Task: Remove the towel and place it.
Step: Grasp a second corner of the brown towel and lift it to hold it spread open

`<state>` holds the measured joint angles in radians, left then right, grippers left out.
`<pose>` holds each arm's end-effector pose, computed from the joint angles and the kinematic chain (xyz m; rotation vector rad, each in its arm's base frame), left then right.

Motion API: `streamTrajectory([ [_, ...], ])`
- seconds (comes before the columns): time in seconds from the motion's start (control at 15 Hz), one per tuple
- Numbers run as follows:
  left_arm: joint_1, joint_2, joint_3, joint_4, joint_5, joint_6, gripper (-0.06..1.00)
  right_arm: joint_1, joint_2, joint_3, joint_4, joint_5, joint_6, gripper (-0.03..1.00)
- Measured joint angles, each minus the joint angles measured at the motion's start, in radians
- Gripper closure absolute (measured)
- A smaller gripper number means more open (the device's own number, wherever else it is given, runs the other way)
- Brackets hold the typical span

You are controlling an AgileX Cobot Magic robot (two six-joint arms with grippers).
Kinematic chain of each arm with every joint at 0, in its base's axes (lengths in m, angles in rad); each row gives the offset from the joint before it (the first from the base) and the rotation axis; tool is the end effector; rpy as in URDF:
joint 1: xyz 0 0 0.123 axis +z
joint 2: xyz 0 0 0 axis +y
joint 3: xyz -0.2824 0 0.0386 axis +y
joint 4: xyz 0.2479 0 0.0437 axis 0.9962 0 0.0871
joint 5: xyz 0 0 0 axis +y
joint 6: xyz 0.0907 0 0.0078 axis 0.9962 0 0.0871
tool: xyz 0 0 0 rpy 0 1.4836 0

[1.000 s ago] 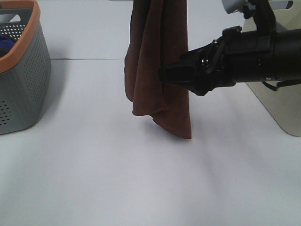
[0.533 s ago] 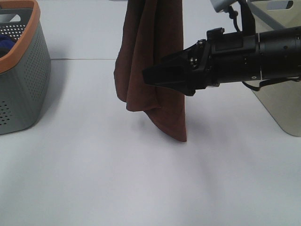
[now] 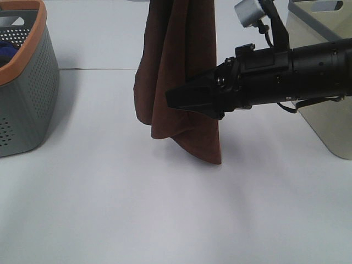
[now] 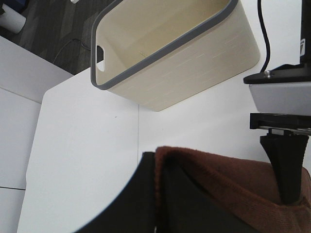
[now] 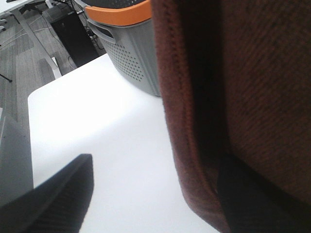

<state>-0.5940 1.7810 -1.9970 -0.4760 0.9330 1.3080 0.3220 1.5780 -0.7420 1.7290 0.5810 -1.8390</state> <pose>0.3131 -0.2520 0.4410 1.6544 1.2975 -0.1548 0.2692 0.1419 0.2045 -0.7477 2.0699 0.7678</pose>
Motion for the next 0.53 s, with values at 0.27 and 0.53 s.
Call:
streamTrajectory([
  [0.27,0.0,0.0,0.0,0.0,0.0,-0.003,0.94,0.0,0.063,-0.054,0.002,0.021,-0.046,0.34],
  [0.53,0.0,0.0,0.0,0.0,0.0,-0.003,0.94,0.0,0.168,-0.071,0.002,0.1,-0.075,0.35],
])
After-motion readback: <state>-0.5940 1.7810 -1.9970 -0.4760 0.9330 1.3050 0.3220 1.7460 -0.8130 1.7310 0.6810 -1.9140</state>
